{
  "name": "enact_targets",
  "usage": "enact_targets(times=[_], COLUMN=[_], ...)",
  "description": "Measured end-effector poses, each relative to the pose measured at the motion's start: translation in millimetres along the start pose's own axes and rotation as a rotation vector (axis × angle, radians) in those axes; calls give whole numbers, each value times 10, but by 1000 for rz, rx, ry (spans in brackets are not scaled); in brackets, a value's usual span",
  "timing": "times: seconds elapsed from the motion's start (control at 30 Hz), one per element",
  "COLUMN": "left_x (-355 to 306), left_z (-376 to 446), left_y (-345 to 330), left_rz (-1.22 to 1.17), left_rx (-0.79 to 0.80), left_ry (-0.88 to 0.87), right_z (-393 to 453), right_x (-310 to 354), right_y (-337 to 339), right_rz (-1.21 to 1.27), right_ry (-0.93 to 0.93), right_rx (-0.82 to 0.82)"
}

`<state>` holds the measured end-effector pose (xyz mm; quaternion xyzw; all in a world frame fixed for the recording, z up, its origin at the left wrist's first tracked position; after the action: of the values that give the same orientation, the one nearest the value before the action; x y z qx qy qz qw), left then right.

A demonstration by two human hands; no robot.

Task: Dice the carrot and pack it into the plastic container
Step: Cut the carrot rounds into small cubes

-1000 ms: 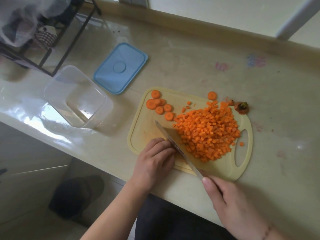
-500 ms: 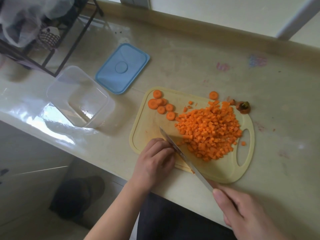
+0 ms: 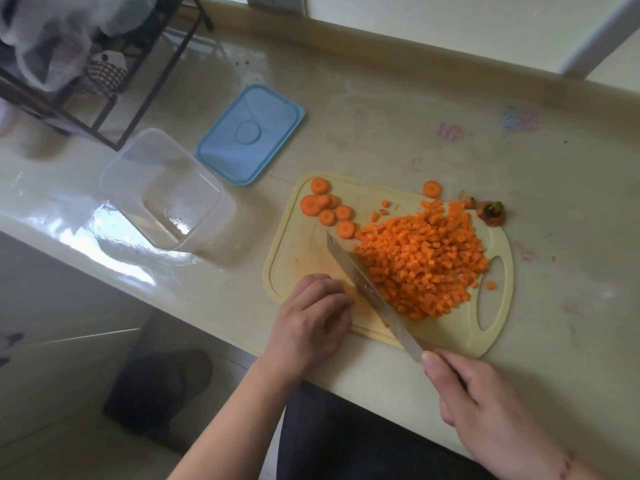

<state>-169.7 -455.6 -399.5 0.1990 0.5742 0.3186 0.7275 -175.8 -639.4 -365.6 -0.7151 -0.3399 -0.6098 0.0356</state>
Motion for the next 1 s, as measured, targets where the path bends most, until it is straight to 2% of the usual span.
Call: enact_targets(times=[0.27, 0.43, 0.53, 0.7, 0.77, 0.9, 1.0], left_x=[68, 89, 86, 78, 168, 565, 640], left_z=[-39, -63, -63, -51, -66, -207, -222], left_y=[0, 5, 9, 81, 201, 488, 533], left_rz=[46, 55, 53, -22, -132, -417, -450], left_rx=[10, -50, -61, -50, -129, -493, -555], left_ry=[25, 39, 36, 49, 158, 588, 715], right_z=[-99, -64, 58, 92, 49, -16, -33], right_x=[16, -21, 24, 10, 19, -57, -175], right_y=[-77, -138, -222, -154, -138, -258, -362], right_rz=[-63, -139, -88, 4, 55, 68, 66], right_ry=[-15, 41, 89, 15, 12, -36, -71], right_rx=[61, 47, 49, 39, 45, 105, 142])
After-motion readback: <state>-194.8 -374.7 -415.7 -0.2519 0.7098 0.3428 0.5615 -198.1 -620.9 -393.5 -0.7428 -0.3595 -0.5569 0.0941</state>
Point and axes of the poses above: each hand's wrist, its own z-axis towards the middle knuckle, its own y-axis out of the back of the hand, x = y × z, the point moved 9 cm from there along z, towards the middle knuckle, and after that the axes turned 13 degrees about y, right-handed, at the moved point
